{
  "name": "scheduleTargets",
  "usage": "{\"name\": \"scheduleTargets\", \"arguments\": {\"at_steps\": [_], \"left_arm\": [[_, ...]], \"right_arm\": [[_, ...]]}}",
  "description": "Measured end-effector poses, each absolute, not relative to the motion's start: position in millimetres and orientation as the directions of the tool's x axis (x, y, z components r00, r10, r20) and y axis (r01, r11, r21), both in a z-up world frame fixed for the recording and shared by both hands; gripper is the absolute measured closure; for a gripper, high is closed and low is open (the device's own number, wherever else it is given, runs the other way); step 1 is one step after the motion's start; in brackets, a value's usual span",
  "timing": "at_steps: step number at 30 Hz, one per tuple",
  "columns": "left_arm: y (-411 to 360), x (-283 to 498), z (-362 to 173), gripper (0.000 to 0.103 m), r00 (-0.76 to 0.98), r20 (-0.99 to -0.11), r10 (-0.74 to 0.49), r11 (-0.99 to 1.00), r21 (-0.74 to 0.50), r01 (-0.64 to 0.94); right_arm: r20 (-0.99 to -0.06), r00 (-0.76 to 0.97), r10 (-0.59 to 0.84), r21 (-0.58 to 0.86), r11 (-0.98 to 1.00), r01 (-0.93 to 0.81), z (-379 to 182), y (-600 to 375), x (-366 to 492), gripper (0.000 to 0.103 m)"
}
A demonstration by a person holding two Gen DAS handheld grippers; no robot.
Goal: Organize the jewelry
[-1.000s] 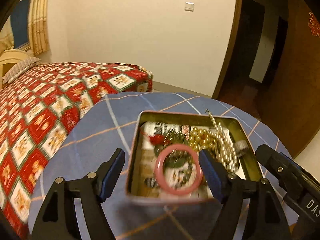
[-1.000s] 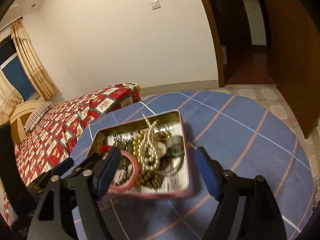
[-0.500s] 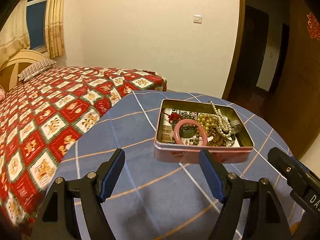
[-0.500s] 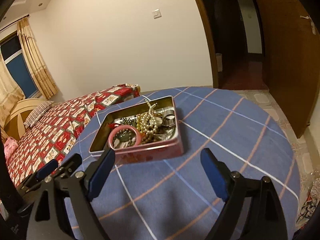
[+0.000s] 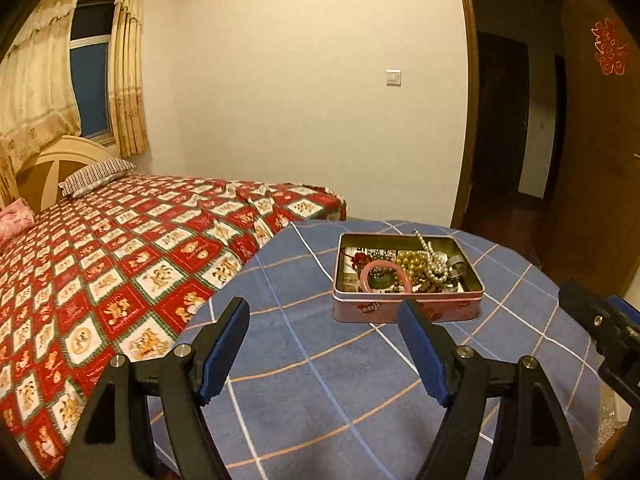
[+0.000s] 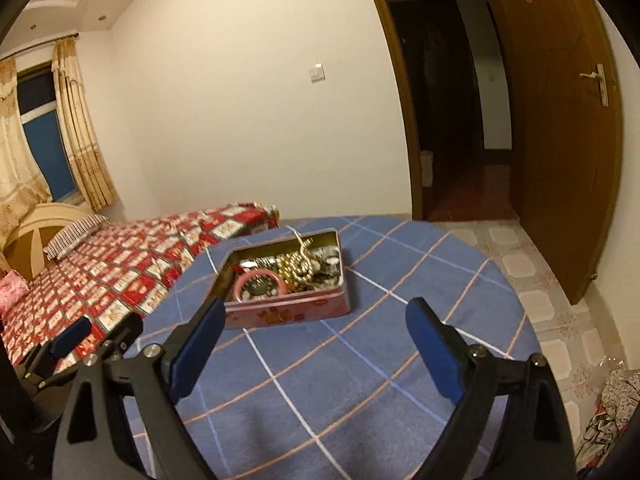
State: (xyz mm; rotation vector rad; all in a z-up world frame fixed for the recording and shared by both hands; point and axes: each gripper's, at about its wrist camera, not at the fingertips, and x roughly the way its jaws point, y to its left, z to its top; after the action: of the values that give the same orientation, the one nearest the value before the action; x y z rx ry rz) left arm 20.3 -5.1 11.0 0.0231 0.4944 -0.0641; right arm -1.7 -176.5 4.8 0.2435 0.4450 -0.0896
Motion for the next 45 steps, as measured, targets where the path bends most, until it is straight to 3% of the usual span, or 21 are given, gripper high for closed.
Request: {"name": "scheduleTargets", "arguments": {"at_steps": [12,45], "left_arm": [[-3.1,-9.0,43.5,0.018,0.921,-0.386,-0.052,0.998,0.02,0.065],[-6.0,-15.3,52.9,0.016,0.933,-0.358,-0.046,0.997,0.043,0.066]], "right_arm": [[-0.323,0.945,-0.06,0.189,0.974,0.126,34.1,-164.2,-25.5,0.004],[-0.318,0.947,-0.051,0.201,0.972,0.121,37.7,-161.8,-29.4,0.004]]}}
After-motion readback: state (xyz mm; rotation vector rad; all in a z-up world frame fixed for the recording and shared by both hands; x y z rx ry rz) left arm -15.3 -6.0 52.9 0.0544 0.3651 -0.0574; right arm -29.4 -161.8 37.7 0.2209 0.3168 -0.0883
